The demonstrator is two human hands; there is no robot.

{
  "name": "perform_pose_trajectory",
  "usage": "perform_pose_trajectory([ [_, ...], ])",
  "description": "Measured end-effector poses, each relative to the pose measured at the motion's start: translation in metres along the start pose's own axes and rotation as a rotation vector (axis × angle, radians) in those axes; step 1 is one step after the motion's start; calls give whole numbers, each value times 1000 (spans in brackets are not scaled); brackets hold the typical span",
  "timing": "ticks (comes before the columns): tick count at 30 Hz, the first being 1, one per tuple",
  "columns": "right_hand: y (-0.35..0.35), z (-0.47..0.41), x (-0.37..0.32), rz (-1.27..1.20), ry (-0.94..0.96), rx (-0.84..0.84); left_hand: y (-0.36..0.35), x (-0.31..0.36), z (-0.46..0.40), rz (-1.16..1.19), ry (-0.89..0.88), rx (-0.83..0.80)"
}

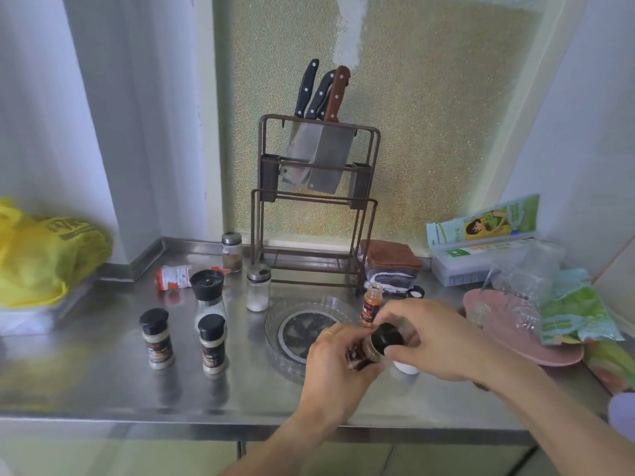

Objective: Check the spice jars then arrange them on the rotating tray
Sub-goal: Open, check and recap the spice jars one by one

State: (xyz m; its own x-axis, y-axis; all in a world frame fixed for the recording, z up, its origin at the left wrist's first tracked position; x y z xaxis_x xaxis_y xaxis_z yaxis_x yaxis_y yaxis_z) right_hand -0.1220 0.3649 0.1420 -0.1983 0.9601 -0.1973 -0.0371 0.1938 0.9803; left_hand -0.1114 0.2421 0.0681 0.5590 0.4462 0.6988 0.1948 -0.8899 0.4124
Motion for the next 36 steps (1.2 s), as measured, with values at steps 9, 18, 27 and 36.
perform_pose_trajectory([
  [9, -6, -12, -21, 39, -54, -10, 26, -15, 11, 8, 19, 14],
  [18, -13, -18, -52, 64, -10, -43, 48, -25, 16, -4, 22, 30],
  [27, -23, -17, -72, 64, 39, -117, 63, -30, 23, 33, 32, 49],
  [36, -30, -16, -85, 21, 92, -162, 73, -32, 27, 35, 42, 81],
])
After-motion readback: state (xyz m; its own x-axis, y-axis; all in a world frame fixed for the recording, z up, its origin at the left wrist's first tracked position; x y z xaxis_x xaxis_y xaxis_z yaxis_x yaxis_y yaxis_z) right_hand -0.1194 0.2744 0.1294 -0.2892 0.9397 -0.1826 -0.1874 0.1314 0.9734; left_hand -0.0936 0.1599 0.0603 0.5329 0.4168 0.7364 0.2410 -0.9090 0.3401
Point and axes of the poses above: each hand's wrist, its own z-axis away from the middle knuckle, its own y-axis out of the back of the hand, x = y × z, the point moved 10 cm from there along -z, towards the middle knuckle, and after that the axes turned 12 degrees about -y, right-handed, at the moved point
